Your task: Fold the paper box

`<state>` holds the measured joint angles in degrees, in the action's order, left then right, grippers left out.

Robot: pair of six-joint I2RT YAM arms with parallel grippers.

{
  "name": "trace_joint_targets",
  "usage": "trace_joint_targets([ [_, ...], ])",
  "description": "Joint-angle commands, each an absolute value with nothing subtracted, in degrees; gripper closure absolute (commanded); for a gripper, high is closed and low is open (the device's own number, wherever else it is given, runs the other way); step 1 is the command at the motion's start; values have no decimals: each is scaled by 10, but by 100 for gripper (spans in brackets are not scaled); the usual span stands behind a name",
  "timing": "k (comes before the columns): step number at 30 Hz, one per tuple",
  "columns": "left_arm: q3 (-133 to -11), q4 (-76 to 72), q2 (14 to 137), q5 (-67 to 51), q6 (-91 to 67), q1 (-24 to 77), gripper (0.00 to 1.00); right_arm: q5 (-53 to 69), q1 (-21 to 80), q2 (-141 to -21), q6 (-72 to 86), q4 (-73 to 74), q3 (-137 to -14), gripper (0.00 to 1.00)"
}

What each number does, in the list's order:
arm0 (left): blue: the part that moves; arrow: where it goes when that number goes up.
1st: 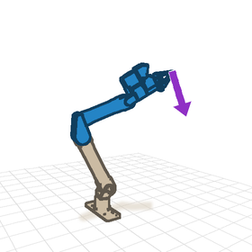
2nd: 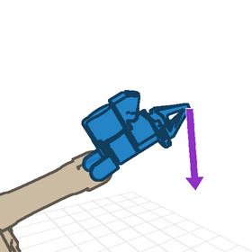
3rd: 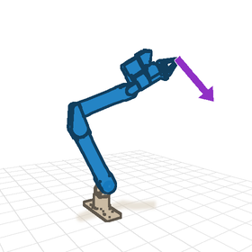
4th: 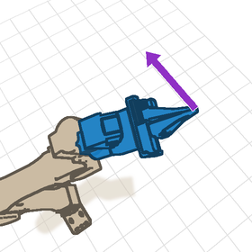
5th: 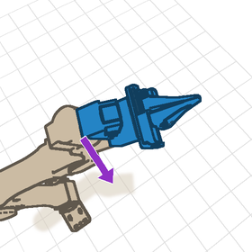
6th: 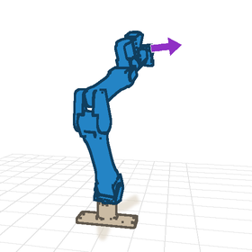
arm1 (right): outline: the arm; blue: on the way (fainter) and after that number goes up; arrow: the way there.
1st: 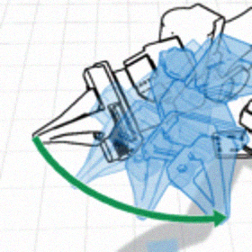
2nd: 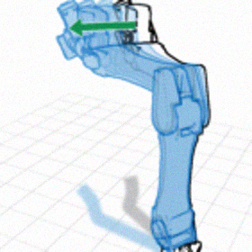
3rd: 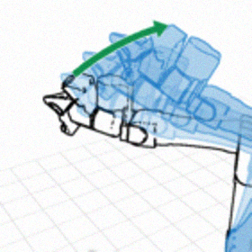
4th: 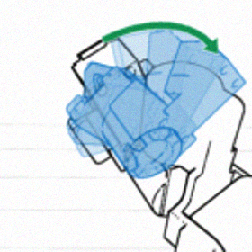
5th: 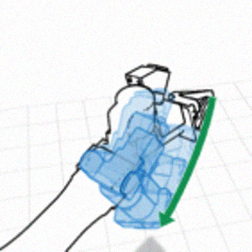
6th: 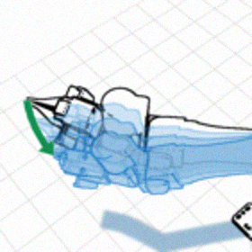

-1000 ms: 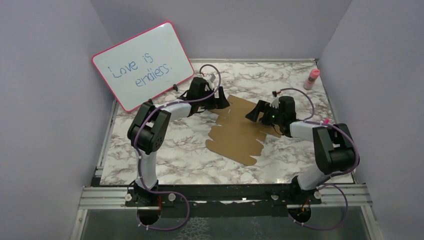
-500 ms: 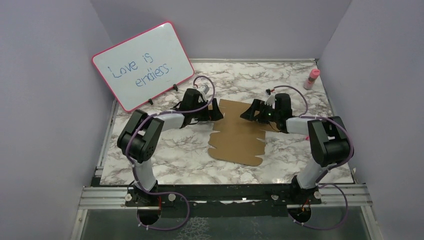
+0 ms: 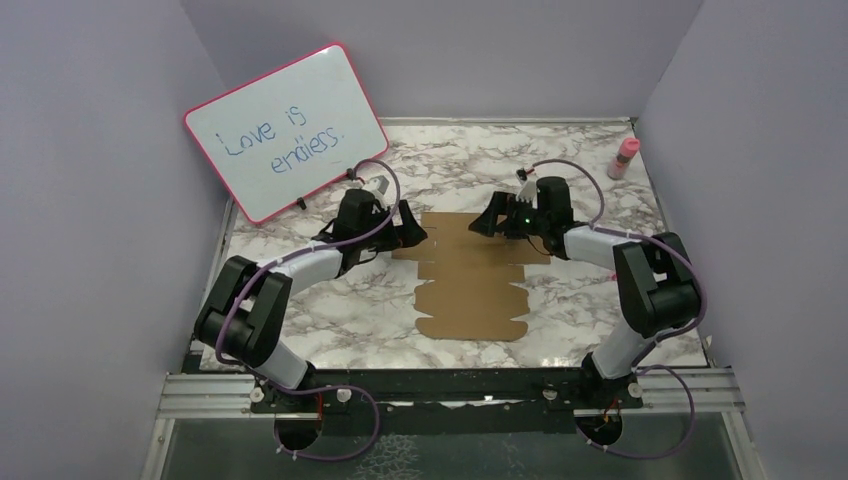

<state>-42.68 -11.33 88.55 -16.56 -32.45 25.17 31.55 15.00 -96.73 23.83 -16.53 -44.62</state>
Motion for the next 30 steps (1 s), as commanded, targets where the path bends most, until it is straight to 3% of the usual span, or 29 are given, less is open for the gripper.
trace_joint_targets([
  [1,-444,-155,878,-139,-383,220,1,201,150,-937,269,-152,-492,0],
  [5,-464,-182,893,-184,-389,200,1,134,150,-937,309,-126,-527,0],
  [9,-465,-232,916,-232,-407,183,1,194,149,-970,308,-97,-552,4],
  [12,-465,-239,931,-233,-406,177,1,237,149,-969,304,-180,-505,6],
  [30,-598,-215,1129,-279,-418,206,13,292,150,-1070,312,-200,-542,8],
])
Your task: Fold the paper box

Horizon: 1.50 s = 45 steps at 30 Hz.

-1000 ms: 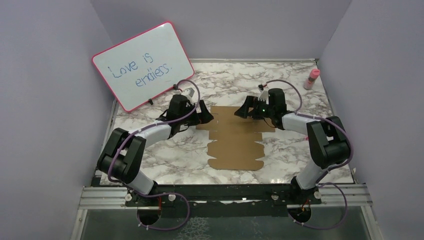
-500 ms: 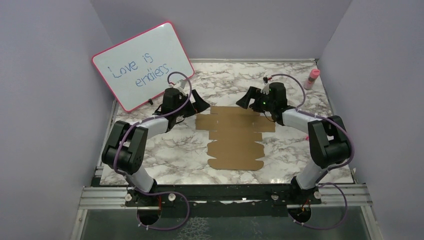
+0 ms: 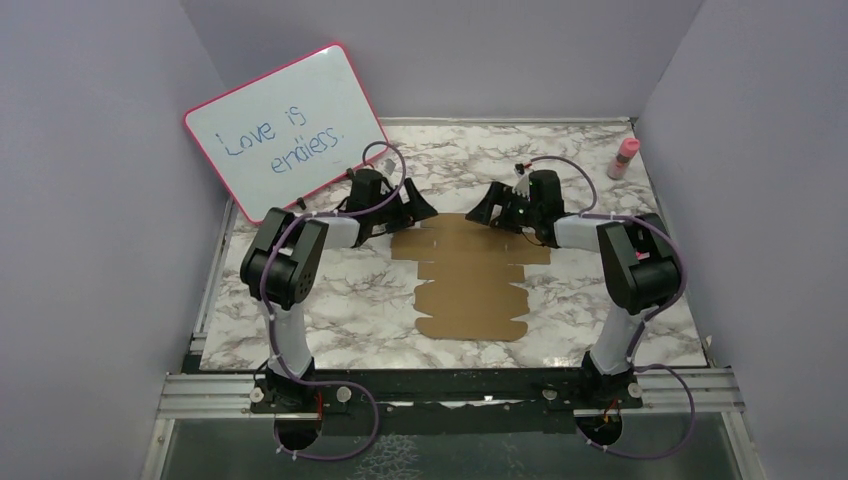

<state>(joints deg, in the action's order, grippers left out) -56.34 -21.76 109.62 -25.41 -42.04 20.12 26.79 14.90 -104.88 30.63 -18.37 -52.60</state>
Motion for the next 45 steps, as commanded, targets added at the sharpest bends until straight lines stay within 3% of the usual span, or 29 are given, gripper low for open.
trace_joint_targets([
  [1,-605,-206,1135,-277,-412,208,14,292,150,-1073,312,-200,-541,8],
  [6,-645,-128,1155,-247,-374,222,14,293,152,-1081,312,-201,-535,9],
  [37,-650,-76,1054,-215,-365,247,14,242,177,-1068,304,-192,-514,12],
  [45,-643,-60,1080,-235,-375,222,21,235,177,-1067,302,-187,-514,12],
])
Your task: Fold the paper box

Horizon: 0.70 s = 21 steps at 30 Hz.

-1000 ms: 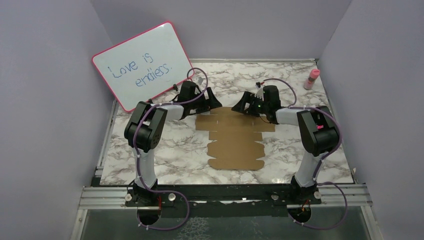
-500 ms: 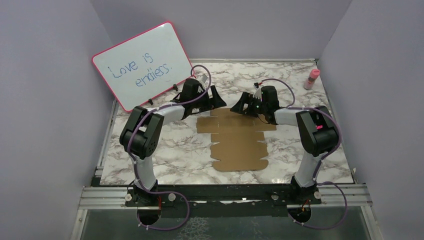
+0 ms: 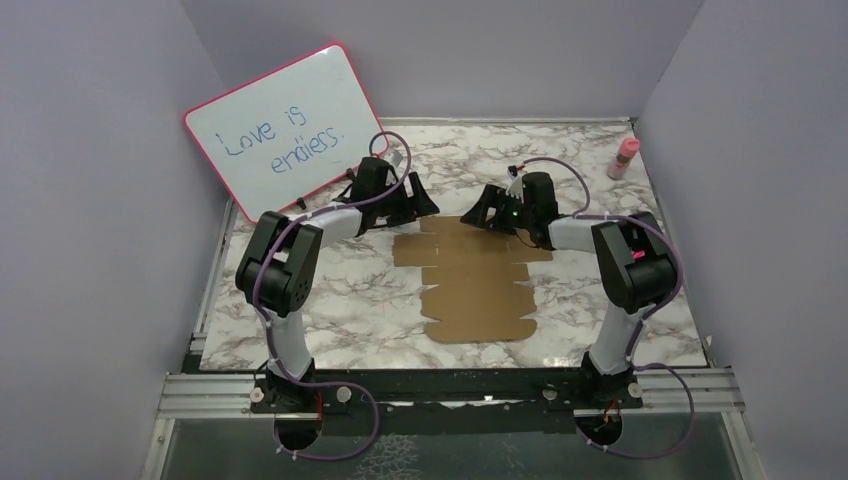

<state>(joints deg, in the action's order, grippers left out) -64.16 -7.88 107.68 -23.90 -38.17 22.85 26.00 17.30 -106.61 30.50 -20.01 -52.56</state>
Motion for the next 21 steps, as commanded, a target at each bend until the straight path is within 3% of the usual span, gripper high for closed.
trace_joint_targets([
  [1,-647,-54,1086,-239,-373,221,22,235,177,-1067,301,-186,-514,12],
  [8,-657,-46,1116,-251,-377,213,39,238,179,-1070,304,-191,-510,12],
  [21,-664,-50,1139,-285,-390,207,51,242,184,-1069,306,-198,-508,13],
])
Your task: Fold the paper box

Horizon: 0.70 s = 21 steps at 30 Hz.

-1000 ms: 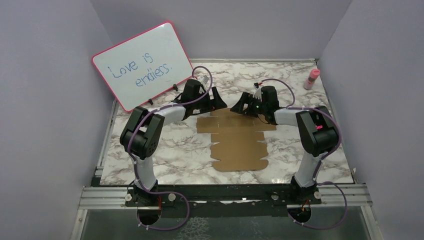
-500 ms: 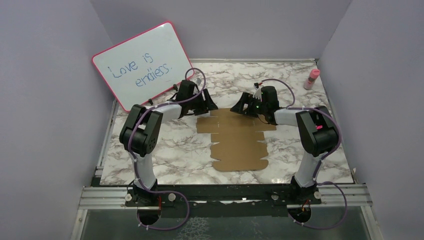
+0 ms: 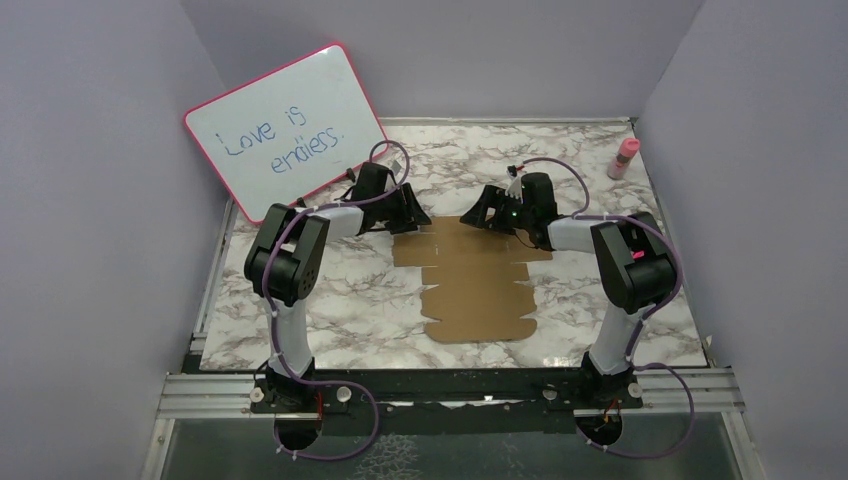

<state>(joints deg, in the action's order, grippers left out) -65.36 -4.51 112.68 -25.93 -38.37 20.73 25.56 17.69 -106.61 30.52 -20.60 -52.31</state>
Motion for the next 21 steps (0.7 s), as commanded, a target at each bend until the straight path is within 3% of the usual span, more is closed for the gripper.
trace_joint_targets([
  [1,-664,-53,1136,-290,-392,207,51,244,184,-1069,307,-199,-508,13],
  [21,-666,-85,1105,-319,-417,218,56,247,189,-1069,311,-201,-509,13],
])
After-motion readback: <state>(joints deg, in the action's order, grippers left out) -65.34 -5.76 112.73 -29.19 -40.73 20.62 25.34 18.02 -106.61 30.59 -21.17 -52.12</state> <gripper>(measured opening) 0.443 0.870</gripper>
